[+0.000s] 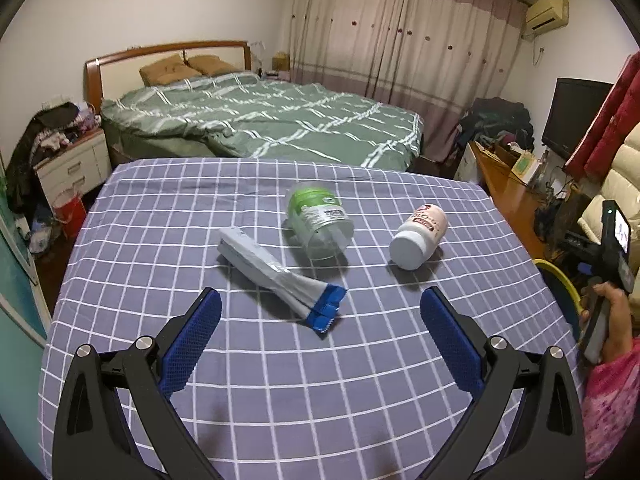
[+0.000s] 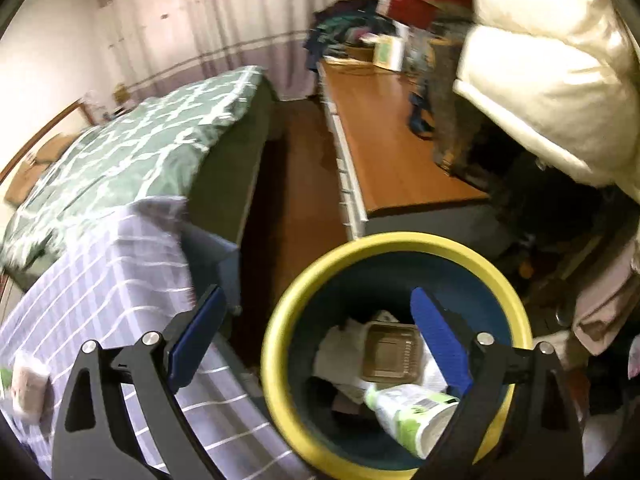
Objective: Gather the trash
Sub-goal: 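Grasp the green jar with the left tool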
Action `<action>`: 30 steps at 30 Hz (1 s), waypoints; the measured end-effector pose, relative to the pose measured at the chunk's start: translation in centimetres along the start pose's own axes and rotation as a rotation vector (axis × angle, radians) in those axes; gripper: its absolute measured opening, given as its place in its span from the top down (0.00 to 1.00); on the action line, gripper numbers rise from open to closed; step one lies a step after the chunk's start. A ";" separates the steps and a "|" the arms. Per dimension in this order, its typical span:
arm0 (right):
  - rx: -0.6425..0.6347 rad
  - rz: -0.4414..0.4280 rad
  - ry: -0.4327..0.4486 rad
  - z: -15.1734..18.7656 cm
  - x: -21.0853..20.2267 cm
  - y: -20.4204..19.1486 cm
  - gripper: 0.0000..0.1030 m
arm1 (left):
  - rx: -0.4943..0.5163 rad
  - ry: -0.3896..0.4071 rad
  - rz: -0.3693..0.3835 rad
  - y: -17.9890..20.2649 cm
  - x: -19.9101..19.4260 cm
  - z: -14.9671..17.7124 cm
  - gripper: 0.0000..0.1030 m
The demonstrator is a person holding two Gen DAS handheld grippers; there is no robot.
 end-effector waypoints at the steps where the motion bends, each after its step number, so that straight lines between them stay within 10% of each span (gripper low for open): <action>1: -0.017 -0.013 0.010 -0.1 -0.3 -0.7 0.14 | -0.005 -0.009 -0.003 0.1 0.1 -0.4 0.05; 16: -0.147 -0.132 0.050 -0.5 -1.9 -6.2 0.14 | -0.091 -0.153 -0.087 3.3 8.3 -7.0 0.11; 30: -0.161 -0.185 0.057 -0.6 -2.4 -7.0 0.14 | -0.148 -0.270 -0.215 2.4 16.4 -6.5 0.35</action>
Point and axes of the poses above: each gripper's, at about its wrist camera, not at the fingertips, and x roughly the way its jaws point, y to its right, z to its underside, the point moved 7 cm from there along x, roughly the way its jaws point, and after that the axes turned 15 degrees about -x, right-handed, at the moved point
